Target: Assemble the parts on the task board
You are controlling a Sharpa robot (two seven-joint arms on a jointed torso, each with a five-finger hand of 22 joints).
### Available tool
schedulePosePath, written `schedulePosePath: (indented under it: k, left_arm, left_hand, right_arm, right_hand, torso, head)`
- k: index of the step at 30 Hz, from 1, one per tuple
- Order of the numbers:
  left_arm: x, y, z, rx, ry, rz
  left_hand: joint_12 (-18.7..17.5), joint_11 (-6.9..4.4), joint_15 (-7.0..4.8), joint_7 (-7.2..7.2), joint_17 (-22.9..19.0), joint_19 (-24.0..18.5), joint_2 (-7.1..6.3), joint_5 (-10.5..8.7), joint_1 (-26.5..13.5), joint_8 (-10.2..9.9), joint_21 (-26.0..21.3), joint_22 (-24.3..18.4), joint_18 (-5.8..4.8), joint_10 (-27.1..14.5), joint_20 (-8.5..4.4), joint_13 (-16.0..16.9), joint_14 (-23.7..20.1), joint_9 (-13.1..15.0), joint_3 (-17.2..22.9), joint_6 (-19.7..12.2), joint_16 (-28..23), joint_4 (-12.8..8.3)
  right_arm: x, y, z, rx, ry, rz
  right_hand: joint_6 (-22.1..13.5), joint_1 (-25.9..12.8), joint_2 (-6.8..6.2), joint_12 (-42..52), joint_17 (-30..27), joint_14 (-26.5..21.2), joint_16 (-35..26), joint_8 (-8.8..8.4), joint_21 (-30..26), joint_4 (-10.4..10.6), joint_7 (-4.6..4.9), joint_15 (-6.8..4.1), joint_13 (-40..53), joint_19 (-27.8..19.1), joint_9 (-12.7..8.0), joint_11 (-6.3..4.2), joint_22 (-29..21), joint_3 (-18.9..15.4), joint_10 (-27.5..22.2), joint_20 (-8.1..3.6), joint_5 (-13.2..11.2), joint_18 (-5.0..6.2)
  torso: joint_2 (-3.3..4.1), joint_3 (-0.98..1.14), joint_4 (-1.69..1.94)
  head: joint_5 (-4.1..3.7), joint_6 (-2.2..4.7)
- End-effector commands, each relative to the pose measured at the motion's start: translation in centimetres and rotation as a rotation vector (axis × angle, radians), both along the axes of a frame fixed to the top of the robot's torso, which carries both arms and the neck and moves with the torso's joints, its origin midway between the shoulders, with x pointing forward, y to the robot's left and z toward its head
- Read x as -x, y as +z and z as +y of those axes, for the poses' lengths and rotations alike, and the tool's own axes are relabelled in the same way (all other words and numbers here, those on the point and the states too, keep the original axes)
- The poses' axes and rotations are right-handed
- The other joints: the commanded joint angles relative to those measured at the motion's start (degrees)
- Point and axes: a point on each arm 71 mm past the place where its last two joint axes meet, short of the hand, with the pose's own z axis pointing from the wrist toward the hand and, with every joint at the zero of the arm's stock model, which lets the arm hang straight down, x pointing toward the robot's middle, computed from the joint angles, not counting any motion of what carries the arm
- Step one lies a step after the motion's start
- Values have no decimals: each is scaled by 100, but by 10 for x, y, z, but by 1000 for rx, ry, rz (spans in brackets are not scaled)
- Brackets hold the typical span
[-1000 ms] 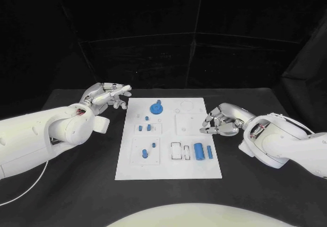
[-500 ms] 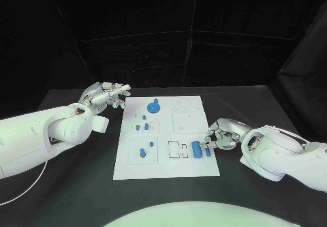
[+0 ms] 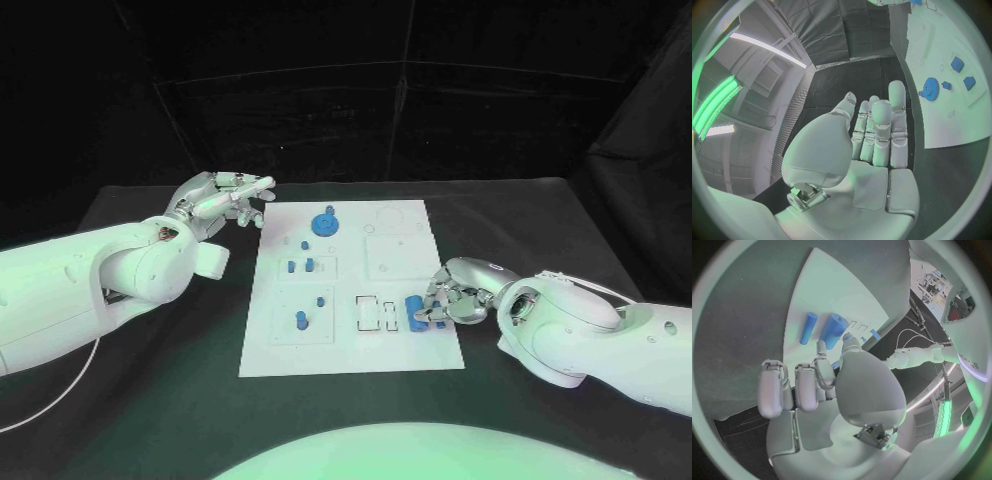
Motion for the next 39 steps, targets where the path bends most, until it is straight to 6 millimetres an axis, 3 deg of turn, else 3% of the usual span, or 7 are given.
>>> schedulePosePath:
  k: [1, 11, 20, 24, 30, 36, 39]
  left_arm:
    - [0, 1, -2, 11, -14, -1]
    - [1, 1, -3, 18, -26, -3]
    - [1, 1, -3, 20, -30, -4]
    - [1, 1, -2, 20, -29, -4]
    - [1, 1, -2, 20, -28, -4]
    - [1, 1, -2, 20, -28, -4]
    - [1, 1, -2, 20, -28, -3]
  left_hand:
    - [28, -11, 19, 9, 6, 2, -2, -2, 46, 34, -32, -10, 79, -43, 19, -5, -32, -6, -14, -42, -19, -26]
    - [30, -10, 20, 10, 16, 4, -3, -2, 50, 34, -33, -12, 79, -47, 20, -7, -28, -7, -19, -45, -12, -28]
    - [30, -10, 20, 10, 16, 4, -3, -2, 50, 34, -33, -12, 79, -47, 20, -7, -28, -7, -19, -45, -12, -28]
    - [30, -10, 20, 10, 16, 4, -3, -2, 50, 34, -33, -12, 79, -47, 20, -7, -28, -7, -19, -45, -12, -28]
    - [30, -10, 20, 10, 16, 4, -3, -2, 50, 34, -33, -12, 79, -47, 20, -7, -28, -7, -19, -45, -12, -28]
    - [30, -10, 20, 10, 16, 4, -3, -2, 50, 34, -33, -12, 79, -47, 20, -7, -28, -7, -19, -45, -12, -28]
    - [33, -10, 20, 9, 11, 6, 4, -1, 61, 36, -36, -15, 79, -53, 20, -9, -29, -7, -21, -48, -11, -34]
  right_arm:
    - [-2, -2, 2, 27, 8, -5]
    - [-4, -16, 7, 69, -17, 62]
    - [-2, -24, 15, 103, -17, 111]
    - [-2, -24, 14, 100, -30, 99]
    - [-2, -18, 11, 45, -65, 36]
    - [3, -9, 10, -100, -121, 14]
    - [7, -4, 12, -156, -127, 2]
  right_hand:
    - [-58, 11, -10, 23, 8, 321, 29, 33, 31, 6, -3, 39, 10, 35, 6, 2, 354, -26, 20, 10, -27, -40]
    - [-104, -75, 34, 9, 9, 317, 29, 69, 33, 26, 7, 48, 27, 32, 8, 13, 357, -61, -8, 17, -41, -40]
    - [-125, -85, 54, -21, -2, 312, 22, 84, 30, 15, 10, 52, 7, 26, 9, 16, 352, -67, -33, 21, -38, -38]
    - [-126, -30, 144, -16, 23, 313, 32, 130, 38, 6, 7, 53, 41, 34, 17, 14, 371, -45, -39, 25, 3, -42]
    - [-24, 147, 341, 14, 106, 327, 75, 258, 69, -21, -32, 28, 128, 69, 45, -20, 436, 8, -13, 10, 383, -55]
    - [51, 258, 425, 22, 155, 336, 101, 295, 90, -26, -59, 8, 176, 93, 44, -45, 476, 22, 12, -9, 595, -63]
    - [111, 340, 449, 47, 199, 345, 124, 313, 108, -46, -86, -11, 225, 114, 54, -69, 511, 33, 39, -24, 733, -70]
  torso:
    - [-4, -4, 5]
    - [-4, -6, 19]
    - [-5, -11, 8]
    - [-8, -9, 3]
    - [-19, -6, -1]
    - [-19, -15, 9]
    - [-25, -8, 6]
  head:
    - [4, -18]
    - [54, -44]
    - [92, -55]
    - [104, -50]
    - [115, -43]
    - [96, -11]
    - [98, 2]
